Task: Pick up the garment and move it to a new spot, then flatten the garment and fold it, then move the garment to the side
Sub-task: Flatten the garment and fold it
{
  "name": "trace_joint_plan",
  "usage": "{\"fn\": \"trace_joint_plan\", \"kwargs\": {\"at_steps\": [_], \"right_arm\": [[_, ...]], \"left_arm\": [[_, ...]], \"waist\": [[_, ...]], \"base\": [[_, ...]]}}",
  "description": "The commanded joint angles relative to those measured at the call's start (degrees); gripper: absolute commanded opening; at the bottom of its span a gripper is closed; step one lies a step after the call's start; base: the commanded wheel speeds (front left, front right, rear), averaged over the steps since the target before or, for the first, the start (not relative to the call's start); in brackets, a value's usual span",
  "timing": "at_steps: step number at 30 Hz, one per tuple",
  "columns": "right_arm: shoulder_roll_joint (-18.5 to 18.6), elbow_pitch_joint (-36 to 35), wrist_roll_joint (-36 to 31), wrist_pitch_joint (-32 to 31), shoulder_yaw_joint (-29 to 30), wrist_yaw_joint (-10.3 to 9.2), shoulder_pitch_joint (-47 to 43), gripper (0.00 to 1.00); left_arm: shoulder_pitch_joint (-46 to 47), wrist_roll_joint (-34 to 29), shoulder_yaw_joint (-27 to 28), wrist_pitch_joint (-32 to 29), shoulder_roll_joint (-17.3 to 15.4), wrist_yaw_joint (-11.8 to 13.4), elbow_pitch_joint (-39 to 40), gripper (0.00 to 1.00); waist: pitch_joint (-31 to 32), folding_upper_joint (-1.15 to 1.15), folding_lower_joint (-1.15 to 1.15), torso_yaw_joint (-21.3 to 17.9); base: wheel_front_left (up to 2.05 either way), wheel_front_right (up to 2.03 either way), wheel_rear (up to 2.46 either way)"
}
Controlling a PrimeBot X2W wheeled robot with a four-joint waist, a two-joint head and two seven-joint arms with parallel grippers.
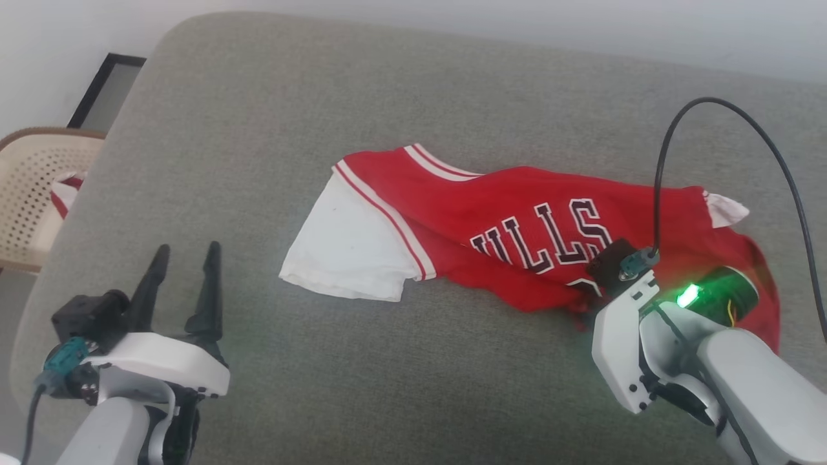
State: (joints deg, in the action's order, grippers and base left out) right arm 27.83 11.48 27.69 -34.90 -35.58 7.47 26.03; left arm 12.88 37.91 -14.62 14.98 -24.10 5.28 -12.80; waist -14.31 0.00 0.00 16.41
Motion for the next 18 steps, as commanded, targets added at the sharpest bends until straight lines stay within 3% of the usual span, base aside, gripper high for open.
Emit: {"fn": "trace_joint_plan", "kwargs": {"at_steps": [1, 9, 18], "right_arm": [[0.4, -0.5, 1.3, -1.0, -1.1, 0.04, -1.8, 0.00], [3.4, -14.7, 10.8, -6.9, -0.6, 0.03, -5.7, 0.00], [5.6, -25.6, 15.4, -12.8, 0.5, 0.03, -14.1, 0.00]], "left_arm": [[-0.6, -0.8, 0.7, 0.3, 0.3, -0.4, 0.3, 1.00], [-2.2, -2.0, 3.1, 0.3, 0.4, -1.1, 0.2, 1.00], [-3.0, -2.7, 4.2, 0.3, 0.4, -1.6, 0.2, 1.00]], "waist": [[0.5, 0.00, 0.00, -0.5], [2.4, 0.00, 0.00, -3.0], [3.1, 0.00, 0.00, -4.6]], "base": [[0.00, 0.00, 0.00], [0.00, 0.00, 0.00], [0.00, 0.00, 0.00]]}}
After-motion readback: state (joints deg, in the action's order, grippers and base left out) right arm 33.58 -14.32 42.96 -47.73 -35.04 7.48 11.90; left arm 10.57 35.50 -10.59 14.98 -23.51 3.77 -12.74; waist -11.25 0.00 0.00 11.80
